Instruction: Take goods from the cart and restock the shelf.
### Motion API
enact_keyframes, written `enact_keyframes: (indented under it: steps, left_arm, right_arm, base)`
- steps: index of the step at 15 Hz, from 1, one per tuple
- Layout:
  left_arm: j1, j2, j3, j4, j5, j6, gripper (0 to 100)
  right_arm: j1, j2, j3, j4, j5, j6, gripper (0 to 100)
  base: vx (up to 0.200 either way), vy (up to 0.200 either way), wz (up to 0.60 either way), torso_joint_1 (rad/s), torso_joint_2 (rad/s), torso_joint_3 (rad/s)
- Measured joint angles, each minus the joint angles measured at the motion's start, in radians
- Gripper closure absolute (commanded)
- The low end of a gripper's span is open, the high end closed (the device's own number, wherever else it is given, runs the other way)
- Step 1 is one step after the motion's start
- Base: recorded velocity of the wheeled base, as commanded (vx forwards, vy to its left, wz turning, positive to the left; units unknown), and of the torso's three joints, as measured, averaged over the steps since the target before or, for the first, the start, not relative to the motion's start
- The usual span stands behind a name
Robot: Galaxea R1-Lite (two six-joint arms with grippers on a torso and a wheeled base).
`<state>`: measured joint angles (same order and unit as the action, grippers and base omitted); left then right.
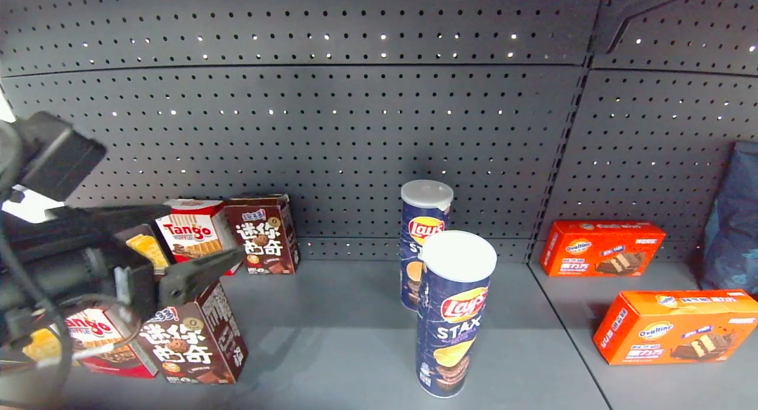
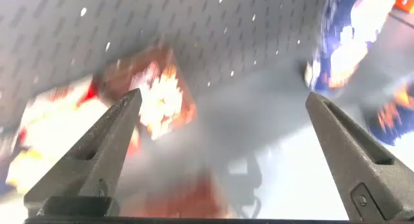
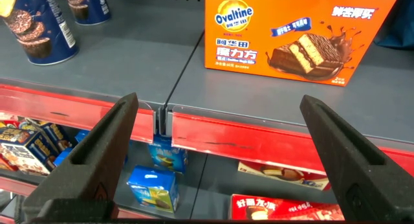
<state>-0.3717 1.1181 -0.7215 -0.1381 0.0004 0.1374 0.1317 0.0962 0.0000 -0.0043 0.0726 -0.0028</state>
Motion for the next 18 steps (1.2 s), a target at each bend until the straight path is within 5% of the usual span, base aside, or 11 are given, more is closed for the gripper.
enact_keyframes:
  steps: [5, 9, 11, 14, 18]
  left_arm:
    - [0.016, -0.301, 0.236, 0.005, 0.013, -0.016, 0]
    - [0.018, -0.371, 0.251, 0.055, 0.029, -0.010, 0]
    - [0.016, -0.383, 0.243, 0.059, 0.030, 0.015, 0]
    - [0.016, -0.386, 0.239, 0.058, 0.034, 0.027, 0]
    - [0.018, -0.385, 0.223, 0.059, 0.046, 0.026, 0]
  right_arm:
    - [0.038, 0.001, 0.000, 0.000, 0.001, 0.000, 0]
    - [0.058, 0.006, -0.013, -0.017, -0.035, 0.024, 0]
    - [0.063, 0.063, -0.158, -0.031, -0.075, 0.088, 0]
    - [0.101, 0.279, -0.426, -0.020, -0.035, 0.015, 0]
    - [0.207, 0.579, -0.492, -0.013, 0.020, -0.044, 0]
  base:
    - [0.000, 0.000, 0.00, 0.000, 0.00, 0.000]
    - [0.000, 0.000, 0.00, 0.000, 0.00, 0.000]
    - [0.000, 0.000, 0.00, 0.000, 0.00, 0.000]
    - [0.000, 0.000, 0.00, 0.000, 0.00, 0.000]
    - [0.000, 0.000, 0.00, 0.000, 0.00, 0.000]
